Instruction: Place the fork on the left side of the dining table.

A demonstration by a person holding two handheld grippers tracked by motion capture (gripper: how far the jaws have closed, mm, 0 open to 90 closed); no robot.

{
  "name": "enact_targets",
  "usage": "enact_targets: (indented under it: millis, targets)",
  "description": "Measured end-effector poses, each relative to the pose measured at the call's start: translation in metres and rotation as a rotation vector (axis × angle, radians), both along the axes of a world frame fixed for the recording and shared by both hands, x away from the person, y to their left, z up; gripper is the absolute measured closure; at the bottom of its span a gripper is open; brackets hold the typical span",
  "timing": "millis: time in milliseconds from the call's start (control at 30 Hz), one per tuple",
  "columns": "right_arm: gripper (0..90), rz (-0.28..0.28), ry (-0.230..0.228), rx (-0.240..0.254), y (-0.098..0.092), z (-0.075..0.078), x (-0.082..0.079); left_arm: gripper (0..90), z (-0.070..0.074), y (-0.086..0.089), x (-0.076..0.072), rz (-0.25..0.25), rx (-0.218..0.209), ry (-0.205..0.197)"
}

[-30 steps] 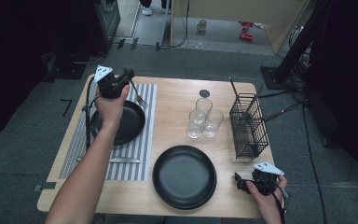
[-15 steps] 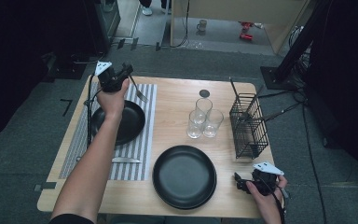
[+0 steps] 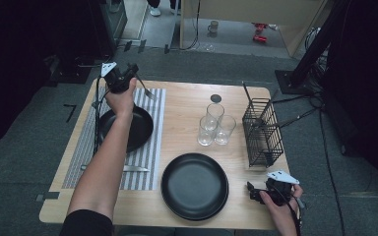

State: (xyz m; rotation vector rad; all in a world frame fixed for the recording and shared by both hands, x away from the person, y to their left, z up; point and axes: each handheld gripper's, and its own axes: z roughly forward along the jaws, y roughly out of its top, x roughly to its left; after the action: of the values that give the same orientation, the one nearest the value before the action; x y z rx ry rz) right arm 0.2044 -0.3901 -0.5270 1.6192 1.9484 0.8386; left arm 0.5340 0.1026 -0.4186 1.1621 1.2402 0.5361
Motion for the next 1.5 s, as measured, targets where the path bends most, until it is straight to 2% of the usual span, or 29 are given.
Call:
enact_targets:
  millis: [33, 133, 267, 433, 533, 633, 767, 1000, 1100, 1233, 1333, 1433, 1500]
  targets:
    - [0.0, 0.000, 0.000, 0.001, 0.001, 0.000, 0.001, 88.2, -0.003, 0.001, 0.003, 0.008, -0.018, 0.013]
    - [0.0, 0.009, 0.000, -0.001, 0.005, 0.000, 0.004, 88.2, -0.012, 0.005, 0.009, 0.021, -0.029, 0.035]
    - [0.0, 0.011, 0.000, -0.001, 0.007, 0.000, 0.006, 88.2, -0.024, 0.011, 0.015, 0.026, -0.051, 0.048]
    - [0.0, 0.011, 0.000, -0.001, 0.007, 0.000, 0.006, 88.2, -0.031, 0.018, 0.020, 0.046, -0.071, 0.039]
    - [0.0, 0.011, 0.000, -0.001, 0.007, 0.000, 0.006, 88.2, -0.037, 0.022, 0.023, 0.041, -0.087, 0.054]
    - [0.0, 0.011, 0.000, -0.001, 0.007, 0.000, 0.006, 88.2, -0.041, 0.025, 0.024, 0.018, -0.129, 0.069]
    - [0.0, 0.011, 0.000, -0.001, 0.007, 0.000, 0.006, 88.2, -0.044, 0.026, 0.025, 0.004, -0.136, 0.075]
    - [0.0, 0.011, 0.000, -0.001, 0.007, 0.000, 0.006, 88.2, -0.055, 0.035, 0.028, 0.043, -0.237, 0.092]
    - [0.0, 0.011, 0.000, -0.001, 0.007, 0.000, 0.006, 88.2, -0.061, 0.038, 0.029, 0.049, -0.240, 0.106]
    - [0.0, 0.011, 0.000, -0.001, 0.007, 0.000, 0.006, 88.2, -0.068, 0.040, 0.030, 0.061, -0.270, 0.113]
    - [0.0, 0.011, 0.000, -0.001, 0.007, 0.000, 0.006, 88.2, -0.072, 0.041, 0.029, 0.065, -0.240, 0.122]
    - [0.0, 0.011, 0.000, -0.001, 0.007, 0.000, 0.006, 88.1, -0.073, 0.045, 0.029, 0.060, -0.244, 0.140]
    - [0.0, 0.011, 0.000, -0.001, 0.007, 0.000, 0.006, 87.7, -0.074, 0.047, 0.028, 0.057, -0.221, 0.144]
